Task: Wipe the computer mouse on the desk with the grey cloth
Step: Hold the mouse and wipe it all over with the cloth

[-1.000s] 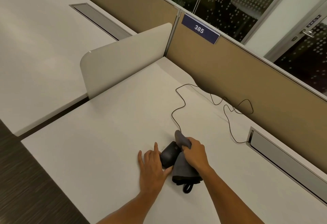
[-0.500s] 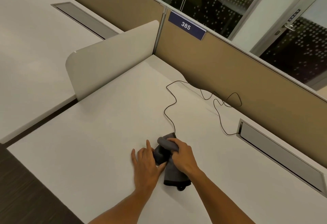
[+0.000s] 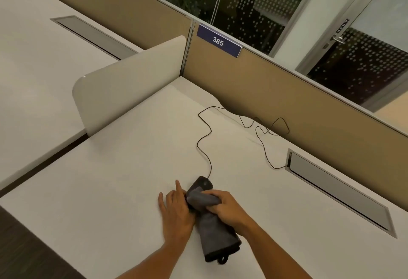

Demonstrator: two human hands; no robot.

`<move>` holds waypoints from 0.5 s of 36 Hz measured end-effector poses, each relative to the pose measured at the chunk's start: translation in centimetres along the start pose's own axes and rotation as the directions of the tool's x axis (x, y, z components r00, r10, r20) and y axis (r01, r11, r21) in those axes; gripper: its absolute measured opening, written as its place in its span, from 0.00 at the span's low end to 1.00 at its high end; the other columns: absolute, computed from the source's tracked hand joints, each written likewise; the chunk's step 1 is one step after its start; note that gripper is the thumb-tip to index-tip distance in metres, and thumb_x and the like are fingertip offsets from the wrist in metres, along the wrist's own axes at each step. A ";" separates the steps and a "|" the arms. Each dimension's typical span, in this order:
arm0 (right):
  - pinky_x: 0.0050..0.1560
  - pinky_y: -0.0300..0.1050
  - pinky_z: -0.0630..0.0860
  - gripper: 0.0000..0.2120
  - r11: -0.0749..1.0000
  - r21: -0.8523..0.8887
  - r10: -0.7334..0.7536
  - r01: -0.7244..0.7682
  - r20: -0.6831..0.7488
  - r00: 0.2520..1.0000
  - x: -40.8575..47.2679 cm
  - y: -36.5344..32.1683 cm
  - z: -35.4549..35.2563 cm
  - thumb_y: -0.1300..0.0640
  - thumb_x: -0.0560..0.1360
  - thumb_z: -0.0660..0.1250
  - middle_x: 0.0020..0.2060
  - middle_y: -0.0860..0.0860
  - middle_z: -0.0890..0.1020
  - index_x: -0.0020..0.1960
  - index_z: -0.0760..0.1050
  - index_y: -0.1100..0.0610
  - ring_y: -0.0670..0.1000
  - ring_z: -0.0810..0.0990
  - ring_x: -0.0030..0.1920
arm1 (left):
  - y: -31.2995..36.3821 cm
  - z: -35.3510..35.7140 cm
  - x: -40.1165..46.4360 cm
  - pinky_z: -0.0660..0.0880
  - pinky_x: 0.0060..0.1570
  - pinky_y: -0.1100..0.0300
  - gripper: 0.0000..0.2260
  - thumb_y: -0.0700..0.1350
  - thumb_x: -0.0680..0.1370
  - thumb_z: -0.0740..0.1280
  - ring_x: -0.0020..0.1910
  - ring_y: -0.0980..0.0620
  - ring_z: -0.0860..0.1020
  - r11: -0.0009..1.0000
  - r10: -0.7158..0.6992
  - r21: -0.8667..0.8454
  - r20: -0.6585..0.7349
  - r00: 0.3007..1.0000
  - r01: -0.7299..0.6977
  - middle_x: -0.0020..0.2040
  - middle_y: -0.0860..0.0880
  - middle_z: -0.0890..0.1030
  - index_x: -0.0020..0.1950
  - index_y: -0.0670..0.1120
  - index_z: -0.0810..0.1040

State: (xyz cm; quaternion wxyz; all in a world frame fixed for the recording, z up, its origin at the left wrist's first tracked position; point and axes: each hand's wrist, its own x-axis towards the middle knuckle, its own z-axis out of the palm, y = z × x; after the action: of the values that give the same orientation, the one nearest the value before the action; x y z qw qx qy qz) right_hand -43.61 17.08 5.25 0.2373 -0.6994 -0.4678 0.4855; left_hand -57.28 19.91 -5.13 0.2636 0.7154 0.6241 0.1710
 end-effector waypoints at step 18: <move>0.57 0.36 0.76 0.27 0.904 -0.376 -0.272 0.205 -0.134 0.953 3.3 -0.7 -0.8 0.59 0.78 0.62 0.58 0.43 0.78 0.69 0.62 0.34 0.44 0.78 0.57 | -0.1 0.2 0.1 0.49 0.77 0.45 0.51 0.69 0.69 0.67 0.65 0.50 0.72 0.993 -0.025 -0.118 -0.096 0.995 0.014 0.58 0.53 0.78 0.79 0.40 0.50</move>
State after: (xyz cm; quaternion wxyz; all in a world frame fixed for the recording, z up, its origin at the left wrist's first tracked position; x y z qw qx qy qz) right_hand -42.86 20.41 4.64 0.2059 -0.7098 -0.6066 0.2929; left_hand -57.19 20.01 -5.39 0.2762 0.6834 0.6320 0.2394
